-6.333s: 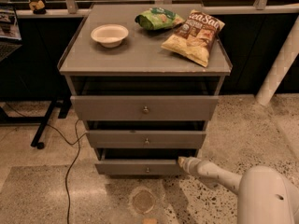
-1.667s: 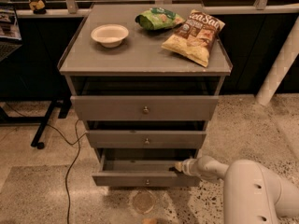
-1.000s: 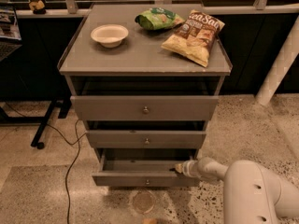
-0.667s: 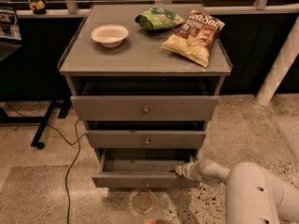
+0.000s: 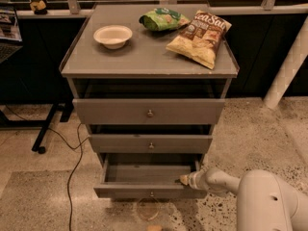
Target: Open bottom drawer
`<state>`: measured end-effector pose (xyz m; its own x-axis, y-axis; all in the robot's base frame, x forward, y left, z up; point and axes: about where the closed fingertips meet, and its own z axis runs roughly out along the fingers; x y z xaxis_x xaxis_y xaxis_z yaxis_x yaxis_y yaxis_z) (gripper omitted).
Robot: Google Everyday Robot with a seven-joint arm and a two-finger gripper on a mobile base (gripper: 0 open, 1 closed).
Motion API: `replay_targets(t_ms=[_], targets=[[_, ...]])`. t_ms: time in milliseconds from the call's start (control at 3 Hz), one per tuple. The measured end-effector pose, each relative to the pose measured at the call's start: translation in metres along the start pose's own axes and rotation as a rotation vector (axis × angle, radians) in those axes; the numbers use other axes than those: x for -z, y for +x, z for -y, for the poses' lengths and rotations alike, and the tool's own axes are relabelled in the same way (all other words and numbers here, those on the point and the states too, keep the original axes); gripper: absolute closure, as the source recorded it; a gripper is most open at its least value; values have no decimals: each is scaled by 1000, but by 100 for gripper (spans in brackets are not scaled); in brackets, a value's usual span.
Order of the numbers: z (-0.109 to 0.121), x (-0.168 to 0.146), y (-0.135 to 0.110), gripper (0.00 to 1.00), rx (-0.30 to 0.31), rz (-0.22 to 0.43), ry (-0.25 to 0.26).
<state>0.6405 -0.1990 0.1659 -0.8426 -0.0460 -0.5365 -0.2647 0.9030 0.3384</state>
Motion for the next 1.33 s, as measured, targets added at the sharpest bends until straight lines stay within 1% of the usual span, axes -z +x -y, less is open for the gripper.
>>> replay_targets(t_ms=[333,667,1333], targets=[[-1,6,15,100,-28,1,-17],[-2,6,17,100,-30,1,-22],[-5,20,40,100,-65,8,-45]])
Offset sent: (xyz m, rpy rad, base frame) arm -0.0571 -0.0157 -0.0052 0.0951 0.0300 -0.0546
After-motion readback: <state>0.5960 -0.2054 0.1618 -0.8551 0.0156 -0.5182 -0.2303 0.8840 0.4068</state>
